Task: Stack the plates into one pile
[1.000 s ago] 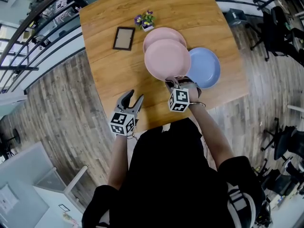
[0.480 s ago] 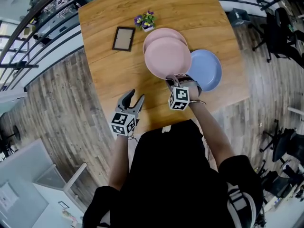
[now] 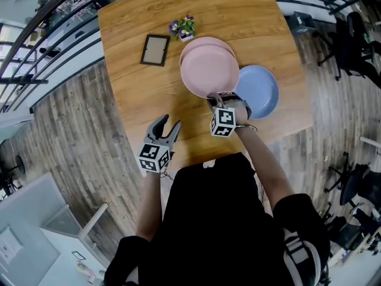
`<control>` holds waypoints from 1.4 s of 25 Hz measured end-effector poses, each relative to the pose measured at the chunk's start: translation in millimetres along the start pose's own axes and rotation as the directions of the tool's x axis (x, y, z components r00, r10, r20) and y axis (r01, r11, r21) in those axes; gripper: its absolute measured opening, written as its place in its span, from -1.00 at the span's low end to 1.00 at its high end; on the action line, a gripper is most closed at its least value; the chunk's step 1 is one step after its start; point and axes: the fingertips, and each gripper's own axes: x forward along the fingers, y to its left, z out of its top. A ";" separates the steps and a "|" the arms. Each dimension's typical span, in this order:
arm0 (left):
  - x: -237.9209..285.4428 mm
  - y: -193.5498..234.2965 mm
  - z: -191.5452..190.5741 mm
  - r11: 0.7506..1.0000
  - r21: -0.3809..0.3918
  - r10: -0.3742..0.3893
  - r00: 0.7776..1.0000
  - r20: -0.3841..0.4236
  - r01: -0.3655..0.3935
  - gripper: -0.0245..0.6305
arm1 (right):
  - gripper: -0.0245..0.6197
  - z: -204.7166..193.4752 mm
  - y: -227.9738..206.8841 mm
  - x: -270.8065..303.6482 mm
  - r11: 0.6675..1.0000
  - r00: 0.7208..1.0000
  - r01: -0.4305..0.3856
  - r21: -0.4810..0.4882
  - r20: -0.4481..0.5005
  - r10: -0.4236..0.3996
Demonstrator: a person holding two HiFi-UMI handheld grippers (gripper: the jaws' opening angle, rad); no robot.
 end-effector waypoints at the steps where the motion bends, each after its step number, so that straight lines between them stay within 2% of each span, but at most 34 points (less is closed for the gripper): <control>1: 0.4 0.2 0.3 1.000 -0.001 0.002 1.000 0.001 -0.002 -0.27 | -0.85 -0.4 -1.0 1.2 1.000 1.000 0.000 -0.001 -0.001 0.000; 15: 4.9 7.9 0.7 1.000 -0.012 0.025 1.000 -0.008 -0.025 -0.27 | -0.83 -9.5 -14.6 23.3 0.999 0.999 0.024 -0.036 -0.029 -0.025; 18: 3.3 8.0 1.9 0.999 -0.014 0.028 1.000 -0.004 -0.028 -0.27 | -0.82 -7.6 -17.4 23.1 0.999 0.999 0.033 -0.010 -0.015 -0.033; 27: 2.3 7.4 3.3 1.000 -0.012 0.027 1.000 0.003 -0.027 -0.27 | -0.60 -1.0 -26.0 17.5 0.997 0.998 0.049 0.058 0.026 -0.050; 35: -2.2 0.6 3.8 1.000 0.004 0.010 1.000 0.011 -0.010 -0.27 | -0.61 -1.9 -19.7 4.6 0.992 0.997 0.069 0.102 0.031 -0.073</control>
